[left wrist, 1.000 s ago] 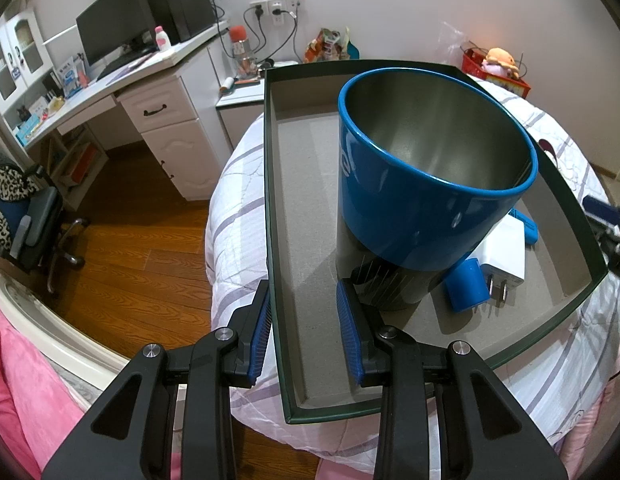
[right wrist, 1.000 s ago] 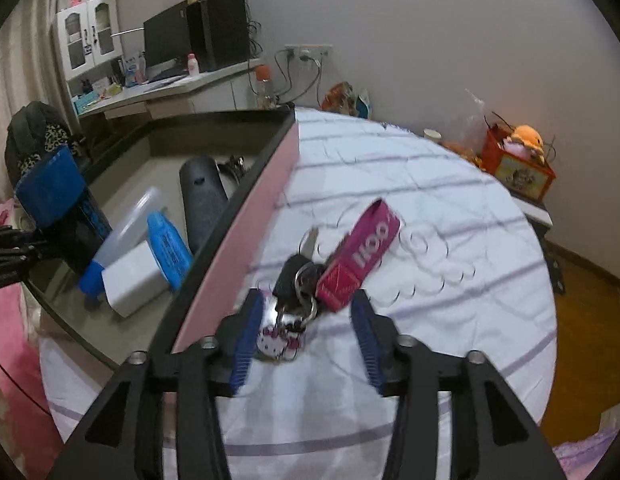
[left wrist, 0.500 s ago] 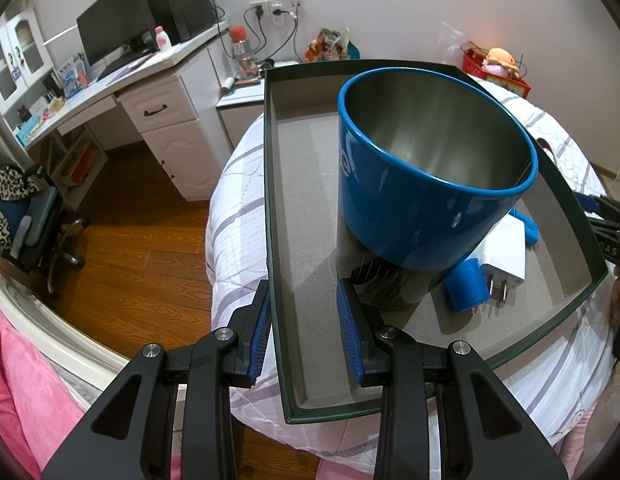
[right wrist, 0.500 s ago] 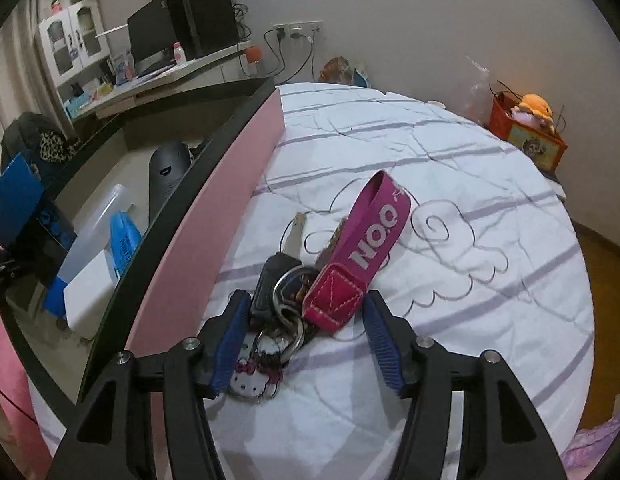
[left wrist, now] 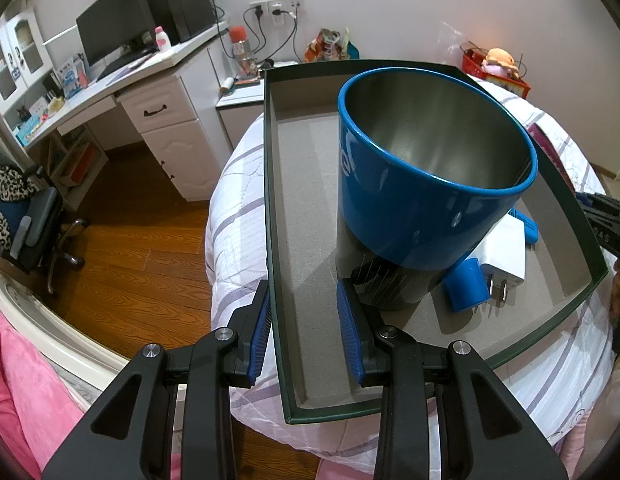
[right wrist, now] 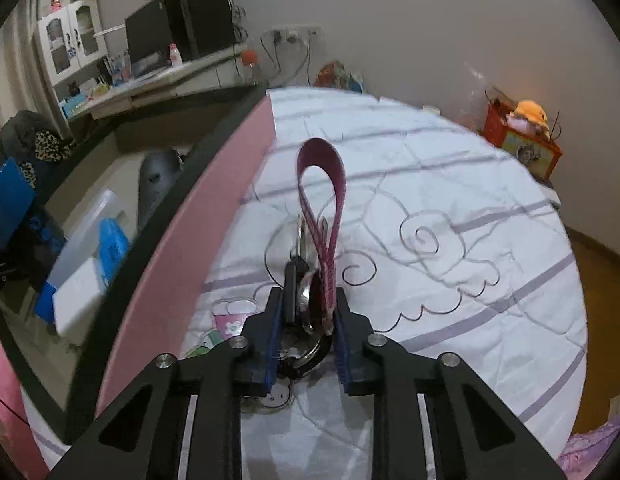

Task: Organize rigid objects
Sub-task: 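Lift the keys with the right gripper and carry them over the tray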

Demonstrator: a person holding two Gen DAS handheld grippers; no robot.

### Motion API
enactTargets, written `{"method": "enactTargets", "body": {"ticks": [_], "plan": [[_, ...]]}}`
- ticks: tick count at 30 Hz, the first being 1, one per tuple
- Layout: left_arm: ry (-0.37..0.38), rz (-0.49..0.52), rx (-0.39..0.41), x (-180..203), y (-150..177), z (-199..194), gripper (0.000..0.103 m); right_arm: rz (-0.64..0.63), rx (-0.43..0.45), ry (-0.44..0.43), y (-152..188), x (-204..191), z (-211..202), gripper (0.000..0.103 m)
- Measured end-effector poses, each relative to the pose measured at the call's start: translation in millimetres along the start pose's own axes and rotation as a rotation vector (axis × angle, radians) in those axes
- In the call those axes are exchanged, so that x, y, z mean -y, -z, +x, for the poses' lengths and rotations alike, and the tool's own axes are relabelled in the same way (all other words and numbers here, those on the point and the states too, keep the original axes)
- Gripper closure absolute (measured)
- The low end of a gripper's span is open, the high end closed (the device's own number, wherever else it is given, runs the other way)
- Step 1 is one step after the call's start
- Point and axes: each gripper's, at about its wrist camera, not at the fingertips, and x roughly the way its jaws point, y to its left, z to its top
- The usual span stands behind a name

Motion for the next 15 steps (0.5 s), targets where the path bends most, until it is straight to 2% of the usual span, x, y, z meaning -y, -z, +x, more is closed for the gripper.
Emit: {"method": "enactTargets", "body": {"ticks": [7, 15], "plan": [[0.001, 0.0, 0.001, 0.4, -0.8, 0.1, 0.071, -0.012, 0.005, -0.012, -2.2, 0.4, -0.7, 0.081], [0.001, 0.001, 0.001, 0.4, -0.3, -0.3, 0.071, -0.033, 0.06, -0.026, -6.1, -7.0, -24.0, 0.082]]}}
